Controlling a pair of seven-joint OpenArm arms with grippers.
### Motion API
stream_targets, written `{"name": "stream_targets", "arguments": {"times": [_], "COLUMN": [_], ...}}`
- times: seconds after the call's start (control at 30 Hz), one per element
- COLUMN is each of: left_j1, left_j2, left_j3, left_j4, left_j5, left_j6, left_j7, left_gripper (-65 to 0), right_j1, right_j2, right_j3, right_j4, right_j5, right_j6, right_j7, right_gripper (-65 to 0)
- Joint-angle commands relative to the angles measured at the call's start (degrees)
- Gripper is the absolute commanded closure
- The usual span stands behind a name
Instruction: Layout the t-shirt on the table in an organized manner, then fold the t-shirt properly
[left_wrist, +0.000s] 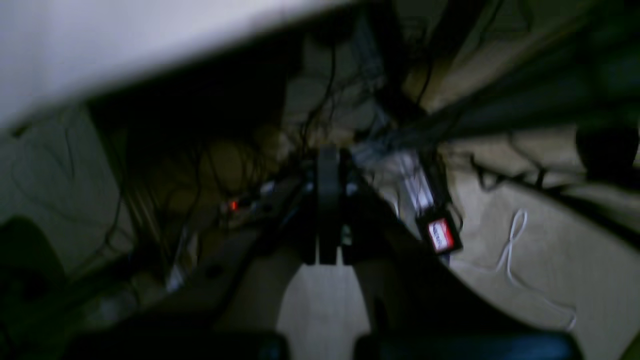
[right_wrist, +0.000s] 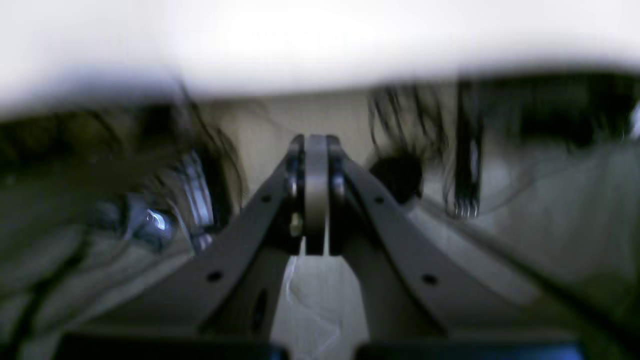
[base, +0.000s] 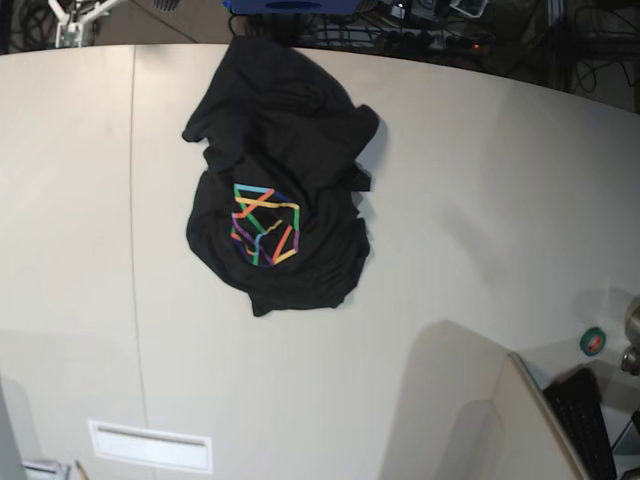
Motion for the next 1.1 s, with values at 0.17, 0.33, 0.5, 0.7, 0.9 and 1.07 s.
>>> {"name": "stream_targets", "arguments": {"times": [0.17, 0.33, 0.5, 0.7, 0.9, 1.07], "left_j1": [-6.43, -14.7, -18.92, -20.85, -20.85, -20.59], "left_j2": [-3.14, -6.3, -6.65, -6.39, -6.13, -6.04], "left_j3": [-1.88, -6.71, -9.88, -14.01, -15.15, -14.98], "left_j4": [0.09, -5.71, -8.35, -8.61, -8.17, -8.17], "left_j5": [-19.51, -31.65, -32.79, -32.79, -32.88, -33.05], "left_j6": [0.09, 0.09, 0.09, 0.09, -0.09, -0.09], "left_j7": [-0.83, -0.83, 3.83, 10.34, 10.43, 10.43], "left_gripper": [0.0, 0.0, 0.0, 0.0, -10.7, -42.0], "right_j1": [7.69, 18.59, 27.12, 33.71, 39.52, 40.48], "right_j2": [0.52, 2.28, 5.36, 6.94, 4.3, 3.6], "right_j3": [-6.06, -15.99, -31.82, -50.28, -60.57, -61.97], "right_j4": [6.3, 6.38, 9.2, 11.31, 0.58, -3.73], "right_j5": [-0.1, -0.19, -0.19, -0.19, -0.19, 0.16], "right_j6": [-0.23, -0.23, -0.41, -0.59, -4.98, -16.06], "right_j7": [1.11, -7.68, -18.15, -23.68, -25.79, -25.53], "right_gripper": [0.0, 0.0, 0.0, -29.3, -36.0, -36.0]}}
